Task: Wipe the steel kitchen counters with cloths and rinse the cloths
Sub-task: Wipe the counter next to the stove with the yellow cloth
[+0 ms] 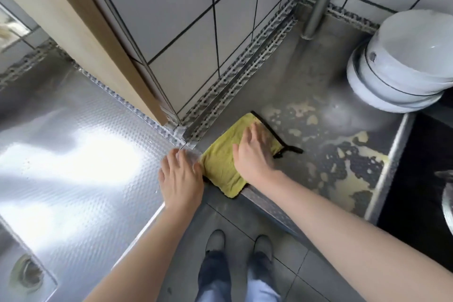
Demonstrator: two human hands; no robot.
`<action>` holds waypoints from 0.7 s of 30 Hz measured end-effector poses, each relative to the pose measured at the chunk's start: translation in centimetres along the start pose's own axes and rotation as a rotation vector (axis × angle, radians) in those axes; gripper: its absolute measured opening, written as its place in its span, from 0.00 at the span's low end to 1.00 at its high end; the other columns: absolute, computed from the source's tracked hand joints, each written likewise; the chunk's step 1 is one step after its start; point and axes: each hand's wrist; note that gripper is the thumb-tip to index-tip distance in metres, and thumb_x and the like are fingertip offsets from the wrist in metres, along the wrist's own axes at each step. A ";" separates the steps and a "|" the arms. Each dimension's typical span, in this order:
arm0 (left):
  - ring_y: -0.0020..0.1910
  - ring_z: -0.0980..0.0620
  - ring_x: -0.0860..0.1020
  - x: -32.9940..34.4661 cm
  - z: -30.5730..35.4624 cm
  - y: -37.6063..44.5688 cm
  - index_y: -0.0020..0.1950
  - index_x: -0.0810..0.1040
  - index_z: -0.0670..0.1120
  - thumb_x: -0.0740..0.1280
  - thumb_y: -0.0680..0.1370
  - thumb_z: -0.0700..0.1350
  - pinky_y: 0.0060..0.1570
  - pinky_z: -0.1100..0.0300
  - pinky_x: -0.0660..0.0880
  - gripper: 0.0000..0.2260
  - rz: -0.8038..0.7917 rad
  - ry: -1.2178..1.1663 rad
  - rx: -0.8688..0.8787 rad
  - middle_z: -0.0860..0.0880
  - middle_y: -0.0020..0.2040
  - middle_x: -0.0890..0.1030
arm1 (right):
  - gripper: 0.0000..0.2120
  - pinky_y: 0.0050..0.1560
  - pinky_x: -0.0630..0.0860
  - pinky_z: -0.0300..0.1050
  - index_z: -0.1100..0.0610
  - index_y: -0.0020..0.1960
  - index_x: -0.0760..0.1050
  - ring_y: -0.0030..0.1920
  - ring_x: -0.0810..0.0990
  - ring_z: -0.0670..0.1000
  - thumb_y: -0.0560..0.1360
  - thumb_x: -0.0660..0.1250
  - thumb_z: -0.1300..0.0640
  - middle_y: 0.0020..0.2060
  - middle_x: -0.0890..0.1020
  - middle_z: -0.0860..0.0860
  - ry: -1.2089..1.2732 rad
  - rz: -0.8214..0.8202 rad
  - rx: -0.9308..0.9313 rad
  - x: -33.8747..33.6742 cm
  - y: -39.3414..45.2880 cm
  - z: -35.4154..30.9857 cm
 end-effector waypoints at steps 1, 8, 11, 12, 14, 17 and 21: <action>0.67 0.41 0.64 0.4 0.0 0.1 0.68 0.67 0.42 0.56 0.80 0.50 0.66 0.45 0.65 0.20 0.007 -0.008 0.000 0.43 0.69 0.67 | 0.33 0.76 0.44 0.61 0.67 0.78 0.45 0.78 0.44 0.64 0.83 0.49 0.46 0.78 0.45 0.65 -0.025 -0.030 0.028 0.6 0.6 -0.2; 0.70 0.39 0.65 2.8 0.5 0.0 0.70 0.69 0.37 0.49 0.82 0.51 0.72 0.44 0.61 0.24 0.140 -0.084 0.027 0.39 0.70 0.69 | 0.43 0.73 0.36 0.69 0.65 0.78 0.43 0.78 0.36 0.64 0.78 0.47 0.34 0.79 0.42 0.62 -0.099 0.052 -0.064 2.0 5.3 -2.7; 0.69 0.40 0.67 3.3 0.1 -0.3 0.68 0.72 0.37 0.50 0.83 0.51 0.72 0.46 0.62 0.23 0.149 -0.115 0.062 0.41 0.69 0.72 | 0.39 0.74 0.37 0.67 0.64 0.79 0.44 0.79 0.39 0.60 0.80 0.49 0.39 0.79 0.46 0.61 -0.162 0.092 -0.296 3.8 4.1 -3.7; 0.68 0.42 0.69 3.4 0.0 -0.5 0.67 0.74 0.37 0.50 0.83 0.50 0.71 0.48 0.63 0.23 0.147 -0.124 0.108 0.42 0.67 0.74 | 0.37 0.75 0.37 0.65 0.63 0.79 0.44 0.79 0.40 0.58 0.80 0.48 0.41 0.79 0.47 0.60 -0.177 0.092 -0.398 4.5 3.4 -3.6; 0.66 0.42 0.71 3.4 -0.2 -1.0 0.65 0.76 0.37 0.52 0.83 0.50 0.69 0.49 0.66 0.22 0.152 -0.115 0.225 0.42 0.64 0.77 | 0.33 0.76 0.38 0.62 0.61 0.80 0.45 0.80 0.42 0.55 0.80 0.46 0.44 0.80 0.50 0.57 -0.194 0.074 -0.571 5.5 2.2 -2.2; 0.66 0.41 0.72 3.1 -0.4 -1.1 0.65 0.76 0.37 0.49 0.84 0.52 0.68 0.44 0.67 0.24 0.116 -0.095 0.293 0.41 0.63 0.77 | 0.31 0.78 0.41 0.57 0.57 0.80 0.48 0.80 0.47 0.52 0.81 0.46 0.46 0.80 0.53 0.53 -0.221 0.041 -0.705 4.7 3.1 0.5; 0.67 0.39 0.72 3.0 0.5 -0.1 0.66 0.75 0.37 0.57 0.81 0.45 0.67 0.41 0.68 0.18 0.136 -0.059 0.342 0.41 0.65 0.77 | 0.29 0.78 0.40 0.55 0.55 0.80 0.48 0.80 0.48 0.52 0.82 0.46 0.46 0.80 0.52 0.51 -0.321 0.113 -0.539 1.3 9.1 3.3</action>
Point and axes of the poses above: each hand's wrist, its own y-axis towards the middle knuckle, its own x-axis out of the palm, z = x × y
